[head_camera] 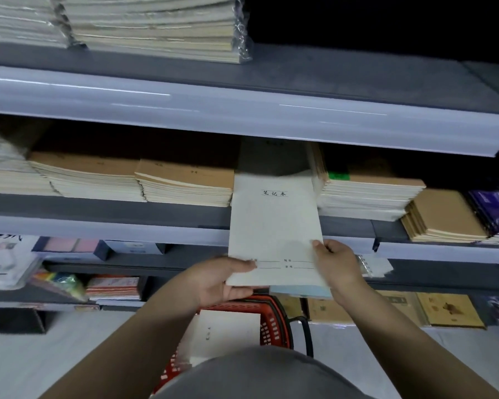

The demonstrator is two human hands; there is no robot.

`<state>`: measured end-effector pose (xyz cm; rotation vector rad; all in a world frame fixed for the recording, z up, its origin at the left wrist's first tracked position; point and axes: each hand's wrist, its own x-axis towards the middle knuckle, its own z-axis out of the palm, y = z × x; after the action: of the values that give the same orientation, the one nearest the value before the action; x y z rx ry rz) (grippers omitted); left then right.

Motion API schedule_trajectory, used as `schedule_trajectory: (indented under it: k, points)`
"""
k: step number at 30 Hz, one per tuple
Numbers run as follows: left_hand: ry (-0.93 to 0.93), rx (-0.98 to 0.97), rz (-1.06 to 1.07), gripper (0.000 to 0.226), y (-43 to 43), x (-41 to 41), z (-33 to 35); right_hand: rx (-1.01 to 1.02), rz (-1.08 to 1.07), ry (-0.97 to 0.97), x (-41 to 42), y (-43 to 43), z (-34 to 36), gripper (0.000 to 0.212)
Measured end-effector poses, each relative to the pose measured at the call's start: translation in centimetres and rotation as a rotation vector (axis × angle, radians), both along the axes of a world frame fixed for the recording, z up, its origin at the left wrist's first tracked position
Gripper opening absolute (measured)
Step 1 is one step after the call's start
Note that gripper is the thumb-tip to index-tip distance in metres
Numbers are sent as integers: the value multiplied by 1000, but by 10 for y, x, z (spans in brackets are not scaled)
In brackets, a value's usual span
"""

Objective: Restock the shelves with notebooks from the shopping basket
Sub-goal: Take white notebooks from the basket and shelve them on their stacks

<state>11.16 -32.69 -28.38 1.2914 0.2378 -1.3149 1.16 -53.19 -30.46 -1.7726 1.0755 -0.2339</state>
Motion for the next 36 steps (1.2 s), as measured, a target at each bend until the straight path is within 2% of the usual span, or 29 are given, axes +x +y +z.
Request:
schedule_trajectory:
  k: [8, 11, 14, 15, 16, 19, 22, 25, 29, 33, 36]
  points:
    - [-33, 48, 97, 22, -5, 0, -1, -210, 225, 31, 5, -11, 7, 20]
    - [-9, 28, 103, 25, -7, -2, -3, -471, 319, 155, 7, -11, 12, 26]
    - [-3, 38, 101, 21, -15, -6, -4, -794, 369, 399, 8, -9, 17, 32]
    - [5, 43, 110, 21, -19, -8, -4, -854, 372, 409, 8, -9, 18, 32]
    - [14, 48, 122, 22, -21, -9, -5, -844, 359, 377, 8, -11, 18, 32]
    - [14, 69, 147, 22, -27, -9, -7, -518, 287, 149, 10, -21, 22, 27]
    - [14, 71, 175, 18, -28, -7, -6, -367, 275, 72, 15, -26, 24, 22]
    - [-7, 64, 213, 19, -28, -2, -3, -408, 259, 117, 22, -20, 28, 20]
    - [-87, 69, 201, 23, -24, 7, 3, -604, 295, 339, 40, -15, 39, 31]
    - [-154, 54, 133, 18, -19, 15, 8, -444, 329, 452, 49, -24, 40, 27]
    - [-135, 43, 128, 18, -19, 15, 9, -261, 247, 368, 48, -30, 33, 30]
